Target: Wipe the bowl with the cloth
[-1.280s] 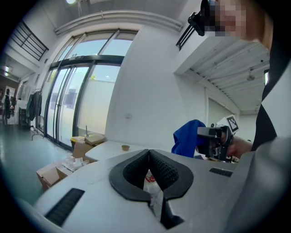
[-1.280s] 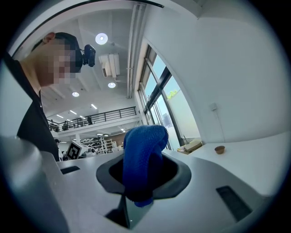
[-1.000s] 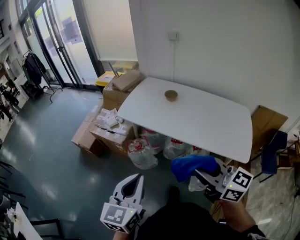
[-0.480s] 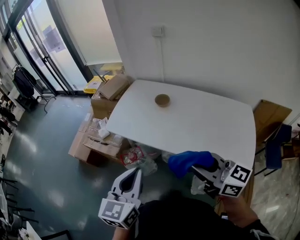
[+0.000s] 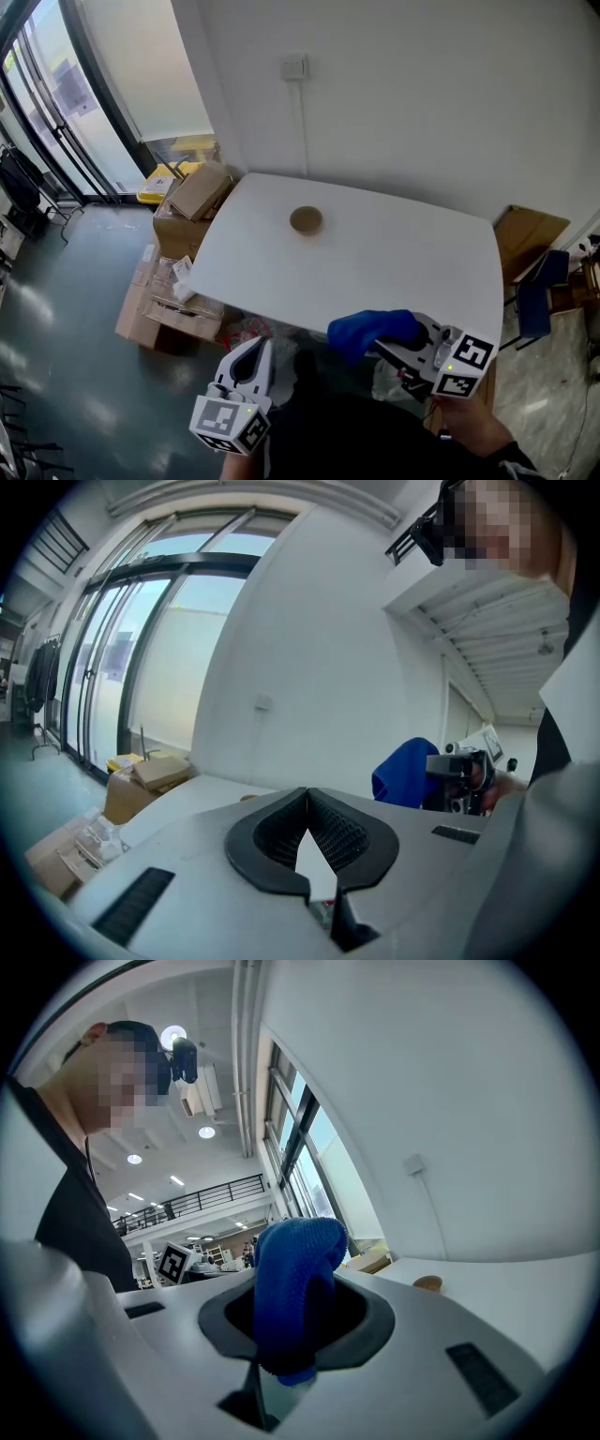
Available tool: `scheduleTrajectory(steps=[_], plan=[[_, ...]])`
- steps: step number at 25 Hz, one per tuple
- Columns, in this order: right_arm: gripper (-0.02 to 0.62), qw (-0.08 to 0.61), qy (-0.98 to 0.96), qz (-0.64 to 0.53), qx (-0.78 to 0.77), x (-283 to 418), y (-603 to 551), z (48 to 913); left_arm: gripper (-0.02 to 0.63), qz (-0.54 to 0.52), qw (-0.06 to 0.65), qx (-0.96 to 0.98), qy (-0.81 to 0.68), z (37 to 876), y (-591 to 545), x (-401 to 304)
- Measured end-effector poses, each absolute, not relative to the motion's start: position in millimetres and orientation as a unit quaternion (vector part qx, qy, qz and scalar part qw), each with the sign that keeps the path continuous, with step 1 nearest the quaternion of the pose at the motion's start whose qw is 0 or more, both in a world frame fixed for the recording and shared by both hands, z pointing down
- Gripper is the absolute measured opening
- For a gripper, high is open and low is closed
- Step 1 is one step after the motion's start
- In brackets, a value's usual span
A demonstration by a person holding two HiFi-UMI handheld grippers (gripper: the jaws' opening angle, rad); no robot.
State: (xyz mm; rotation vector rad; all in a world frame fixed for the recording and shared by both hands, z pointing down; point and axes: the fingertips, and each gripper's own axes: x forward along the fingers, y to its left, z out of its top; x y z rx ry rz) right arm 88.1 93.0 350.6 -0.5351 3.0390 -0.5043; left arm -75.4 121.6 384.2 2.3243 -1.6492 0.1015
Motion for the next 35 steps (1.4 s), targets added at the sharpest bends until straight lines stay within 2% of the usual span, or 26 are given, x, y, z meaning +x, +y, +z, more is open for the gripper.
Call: scheduleTrajectory(steps=[18,35], plan=[[0.081,0.012,0.953,-0.167,-0.252,-27.5,-106.6,339.9,0.012,0.052,0.152,0.847,-0.507,397.0,-90.9,-190.2],[0.081,-0.020,0.935,-0.214,-0.282,-32.1,-202.2,389.4,0.014,0.103,0.189,0.870,-0.444,447.7,-195.1,-151.2]])
